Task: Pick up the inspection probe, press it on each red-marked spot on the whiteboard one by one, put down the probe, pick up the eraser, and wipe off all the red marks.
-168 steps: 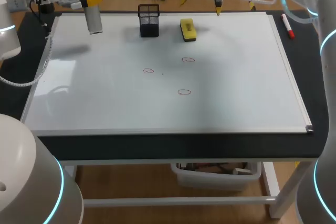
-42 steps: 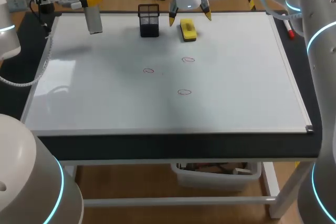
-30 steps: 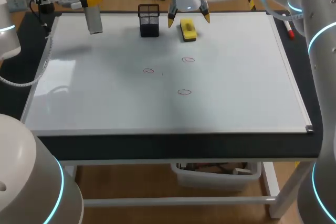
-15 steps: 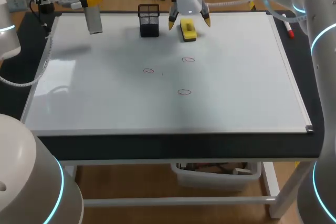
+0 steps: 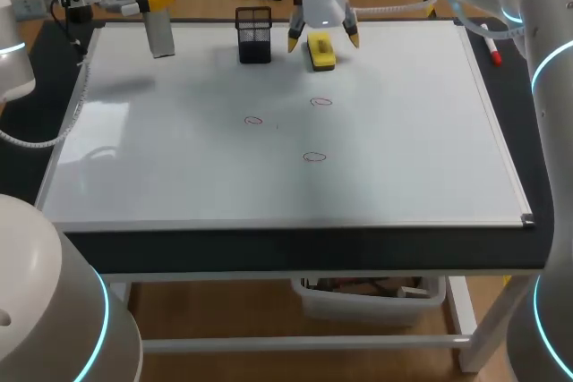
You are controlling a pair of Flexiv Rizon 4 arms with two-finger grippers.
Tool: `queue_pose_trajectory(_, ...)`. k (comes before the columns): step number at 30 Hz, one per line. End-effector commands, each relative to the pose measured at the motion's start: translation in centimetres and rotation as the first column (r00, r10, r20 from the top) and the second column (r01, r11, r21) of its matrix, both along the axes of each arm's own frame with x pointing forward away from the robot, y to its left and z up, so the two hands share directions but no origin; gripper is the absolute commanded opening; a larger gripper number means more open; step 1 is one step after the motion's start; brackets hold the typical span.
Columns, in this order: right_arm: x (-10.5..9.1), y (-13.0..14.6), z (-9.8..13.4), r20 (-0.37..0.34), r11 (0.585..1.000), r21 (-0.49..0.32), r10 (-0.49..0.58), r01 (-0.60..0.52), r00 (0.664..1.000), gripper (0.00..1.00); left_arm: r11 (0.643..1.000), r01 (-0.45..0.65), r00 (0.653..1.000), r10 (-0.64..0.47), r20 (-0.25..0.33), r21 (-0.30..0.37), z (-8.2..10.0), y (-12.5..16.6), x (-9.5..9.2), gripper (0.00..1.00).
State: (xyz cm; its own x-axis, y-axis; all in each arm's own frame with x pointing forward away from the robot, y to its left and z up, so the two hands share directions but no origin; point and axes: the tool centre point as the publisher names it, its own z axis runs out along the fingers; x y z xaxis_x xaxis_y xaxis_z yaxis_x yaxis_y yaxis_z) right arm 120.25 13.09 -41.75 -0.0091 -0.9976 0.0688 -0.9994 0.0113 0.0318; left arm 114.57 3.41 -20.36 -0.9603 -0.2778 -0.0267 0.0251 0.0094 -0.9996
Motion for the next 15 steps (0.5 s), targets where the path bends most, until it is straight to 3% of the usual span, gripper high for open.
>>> queue_pose_trajectory(1, 1.03, 0.35, -0.74, -0.718, 0.999, -0.016, -0.047, 0.051, 0.695, 0.86, 1.000, -0.005, 1.000, 0.005, 0.001, 0.001, 0.15, -0.06, -0.19, 0.00)
queue_pose_trajectory(3, 1.00, 0.36, -0.76, -0.724, 0.998, -0.015, -0.049, 0.056, 0.688, 0.48, 1.000, -0.005, 1.000, 0.005, 0.001, 0.001, 0.15, -0.06, -0.19, 0.00)
queue_pose_trajectory(6, 0.97, 0.35, -0.76, -0.728, 0.998, -0.013, -0.047, 0.055, 0.684, 0.38, 1.000, -0.005, 1.000, 0.005, 0.001, 0.001, 0.15, -0.06, -0.19, 0.00)
queue_pose_trajectory(7, 0.95, 0.33, -0.76, -0.730, 0.998, -0.013, -0.047, 0.055, 0.682, 0.30, 1.000, -0.005, 1.000, 0.005, 0.001, 0.001, 0.15, -0.06, -0.19, 0.00)
queue_pose_trajectory(8, 0.93, 0.31, -0.75, -0.731, 0.998, -0.013, -0.046, 0.054, 0.681, 0.15, 1.000, -0.005, 1.000, 0.005, 0.001, 0.001, 0.15, -0.06, -0.19, 0.00)
queue_pose_trajectory(10, 0.89, 0.27, -0.76, -0.735, 0.998, -0.012, -0.045, 0.054, 0.677, 0.00, 1.000, -0.005, 1.000, 0.005, 0.001, 0.001, 0.15, -0.06, -0.19, 0.00)
queue_pose_trajectory(15, 0.86, 0.10, -0.76, -0.737, 0.998, -0.013, -0.051, 0.061, 0.674, 0.00, 1.000, -0.005, 1.000, 0.005, 0.001, 0.001, 0.15, -0.06, -0.19, 0.00)
